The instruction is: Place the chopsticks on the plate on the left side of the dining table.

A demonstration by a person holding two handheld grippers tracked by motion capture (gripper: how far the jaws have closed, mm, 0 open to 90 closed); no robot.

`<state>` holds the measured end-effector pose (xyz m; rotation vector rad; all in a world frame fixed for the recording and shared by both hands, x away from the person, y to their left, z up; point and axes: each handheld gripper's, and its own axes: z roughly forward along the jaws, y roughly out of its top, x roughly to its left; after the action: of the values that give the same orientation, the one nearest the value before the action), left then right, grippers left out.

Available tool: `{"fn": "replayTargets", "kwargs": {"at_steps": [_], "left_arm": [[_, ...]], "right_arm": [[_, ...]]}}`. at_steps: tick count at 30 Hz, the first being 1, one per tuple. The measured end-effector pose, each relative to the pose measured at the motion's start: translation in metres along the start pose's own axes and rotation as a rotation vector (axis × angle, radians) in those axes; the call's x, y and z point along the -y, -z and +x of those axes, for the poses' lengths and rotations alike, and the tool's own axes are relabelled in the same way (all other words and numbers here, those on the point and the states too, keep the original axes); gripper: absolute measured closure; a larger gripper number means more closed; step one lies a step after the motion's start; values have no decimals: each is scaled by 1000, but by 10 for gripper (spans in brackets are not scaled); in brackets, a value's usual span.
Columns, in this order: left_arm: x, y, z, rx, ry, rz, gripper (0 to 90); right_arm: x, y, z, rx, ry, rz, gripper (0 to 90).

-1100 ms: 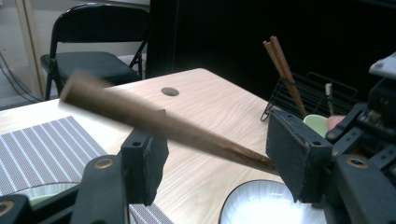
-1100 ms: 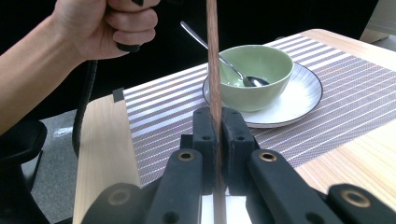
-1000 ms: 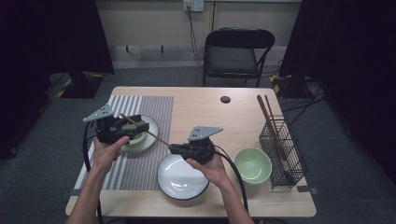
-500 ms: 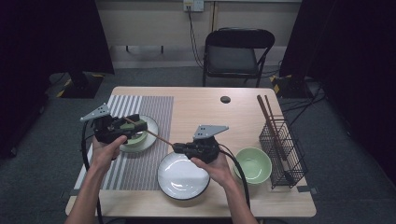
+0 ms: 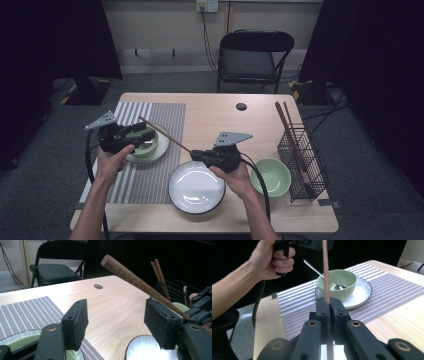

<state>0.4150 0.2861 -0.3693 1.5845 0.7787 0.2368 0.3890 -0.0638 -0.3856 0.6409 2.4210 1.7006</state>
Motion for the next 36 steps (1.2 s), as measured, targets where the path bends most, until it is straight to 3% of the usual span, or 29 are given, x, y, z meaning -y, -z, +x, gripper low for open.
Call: {"fn": "replayTargets", "kwargs": {"at_steps": [1, 3, 7, 9, 28, 36], "left_arm": [[-3, 1, -2, 4, 0, -11, 345], [-7, 3, -7, -42, -35, -1, 343], [-3, 2, -2, -54, -29, 15, 352], [0, 1, 1, -46, -10, 16, 358], [12, -10, 8, -50, 0, 65, 380], [14, -13, 9, -53, -16, 94, 378]], "right_arm": [[0, -1, 0, 10, 4, 14, 863], [4, -2, -1, 3, -2, 24, 864], [8, -3, 3, -30, 11, 32, 863], [8, -4, 4, -29, 10, 33, 863], [-4, 5, -3, -22, -14, 29, 862], [-4, 8, -4, -21, -19, 27, 862]]}}
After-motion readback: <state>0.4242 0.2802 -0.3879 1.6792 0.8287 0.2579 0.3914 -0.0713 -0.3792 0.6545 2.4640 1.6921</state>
